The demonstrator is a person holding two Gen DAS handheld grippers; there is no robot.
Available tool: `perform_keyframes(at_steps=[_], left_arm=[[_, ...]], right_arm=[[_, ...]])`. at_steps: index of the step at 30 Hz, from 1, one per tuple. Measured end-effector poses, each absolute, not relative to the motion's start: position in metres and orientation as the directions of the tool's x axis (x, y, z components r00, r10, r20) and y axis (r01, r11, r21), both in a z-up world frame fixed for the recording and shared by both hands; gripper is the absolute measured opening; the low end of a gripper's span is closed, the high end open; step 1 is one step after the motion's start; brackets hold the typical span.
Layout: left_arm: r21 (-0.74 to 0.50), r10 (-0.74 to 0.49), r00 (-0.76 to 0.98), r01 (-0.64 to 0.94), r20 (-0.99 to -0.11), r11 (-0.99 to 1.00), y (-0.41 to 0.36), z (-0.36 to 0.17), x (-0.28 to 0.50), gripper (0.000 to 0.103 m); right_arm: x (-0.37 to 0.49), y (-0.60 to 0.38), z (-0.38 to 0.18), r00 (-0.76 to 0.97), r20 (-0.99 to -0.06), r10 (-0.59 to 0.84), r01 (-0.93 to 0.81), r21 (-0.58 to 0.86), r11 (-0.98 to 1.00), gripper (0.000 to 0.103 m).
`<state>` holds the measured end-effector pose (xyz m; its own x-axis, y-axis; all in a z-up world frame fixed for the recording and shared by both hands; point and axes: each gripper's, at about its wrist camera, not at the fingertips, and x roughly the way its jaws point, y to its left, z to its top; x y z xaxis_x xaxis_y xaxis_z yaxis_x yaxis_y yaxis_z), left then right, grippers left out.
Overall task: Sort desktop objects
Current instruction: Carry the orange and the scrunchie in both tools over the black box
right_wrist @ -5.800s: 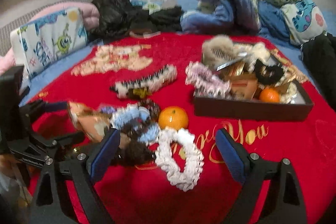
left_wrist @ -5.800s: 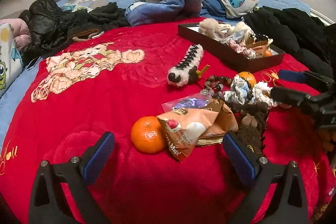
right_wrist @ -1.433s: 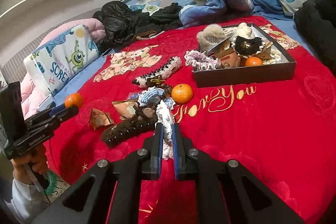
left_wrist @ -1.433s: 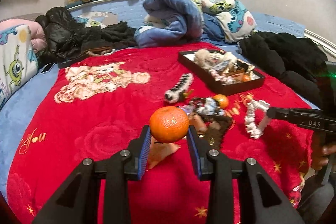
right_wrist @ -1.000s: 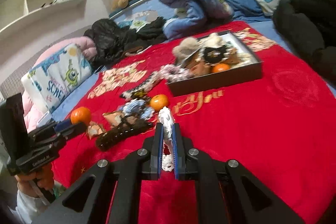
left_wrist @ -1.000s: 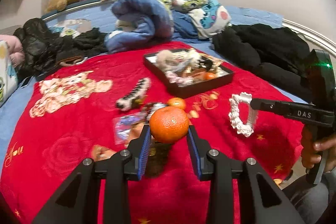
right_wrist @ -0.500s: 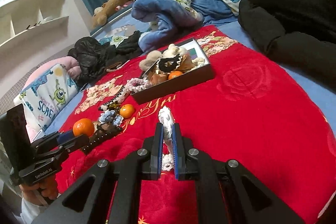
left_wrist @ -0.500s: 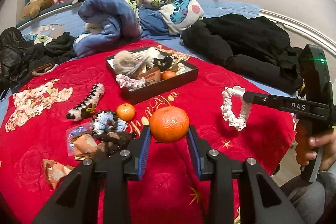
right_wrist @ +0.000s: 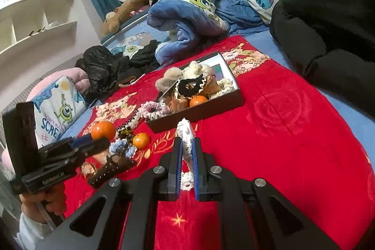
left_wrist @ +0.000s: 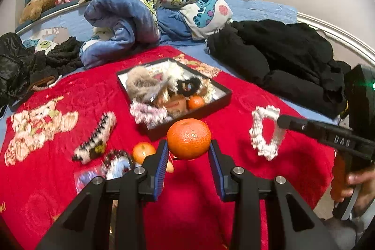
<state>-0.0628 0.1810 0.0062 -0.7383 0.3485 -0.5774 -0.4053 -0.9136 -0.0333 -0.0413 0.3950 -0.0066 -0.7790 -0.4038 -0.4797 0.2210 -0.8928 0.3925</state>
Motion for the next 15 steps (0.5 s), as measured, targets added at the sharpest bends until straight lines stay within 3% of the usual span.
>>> perform_keyframes(at_steps=[7,15], left_arm=[[-0.019,0.339,-0.769,-0.392,-0.541,-0.920,0.176,0.042,-0.104,0.036],[-0.007,0.325,-0.816,-0.366,-0.478,-0.931,0.179,0.068,-0.161,0.036]], right_arm=[[-0.080,0.378,0.012,-0.778,-0.475,-0.411,0.261,0.351,-0.899,0.008],[-0.131,0.356,0.043,-0.815,-0.395,-0.424,0.333,0.280,-0.901,0.008]])
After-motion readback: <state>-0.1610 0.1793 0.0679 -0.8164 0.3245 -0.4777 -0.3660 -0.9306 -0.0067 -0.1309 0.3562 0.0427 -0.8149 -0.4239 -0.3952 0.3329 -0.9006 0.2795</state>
